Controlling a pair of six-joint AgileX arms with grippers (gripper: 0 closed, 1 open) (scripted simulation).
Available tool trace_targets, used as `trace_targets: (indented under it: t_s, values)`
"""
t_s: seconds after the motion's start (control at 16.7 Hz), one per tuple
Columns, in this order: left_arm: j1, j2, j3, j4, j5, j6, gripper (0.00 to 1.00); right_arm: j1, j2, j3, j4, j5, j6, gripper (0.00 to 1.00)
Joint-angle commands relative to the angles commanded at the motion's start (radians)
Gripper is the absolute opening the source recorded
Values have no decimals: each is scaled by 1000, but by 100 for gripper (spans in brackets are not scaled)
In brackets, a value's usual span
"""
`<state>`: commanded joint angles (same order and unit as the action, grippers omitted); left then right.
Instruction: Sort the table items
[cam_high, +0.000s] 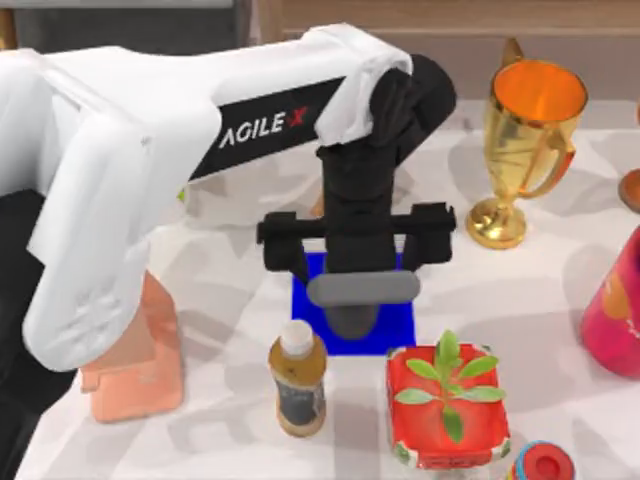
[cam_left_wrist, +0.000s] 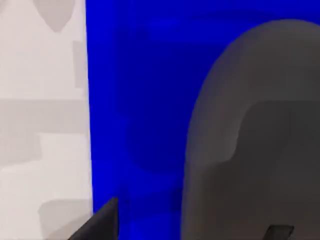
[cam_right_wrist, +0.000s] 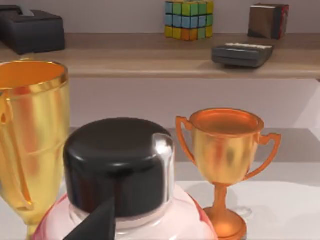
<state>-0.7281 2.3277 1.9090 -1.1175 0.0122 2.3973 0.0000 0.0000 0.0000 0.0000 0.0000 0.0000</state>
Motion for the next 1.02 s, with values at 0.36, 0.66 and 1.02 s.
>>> trace_targets:
  t_s: [0.36, 0.66, 1.02]
  values:
    - [146, -175, 78, 23, 18, -321, 100, 0, 0, 0, 0, 0, 0, 100]
    - [448, -290, 51, -14, 32, -717, 100, 0, 0, 0, 0, 0, 0, 100]
    - [874, -361, -81, -42, 20, -1132, 100, 0, 0, 0, 0, 0, 0, 100]
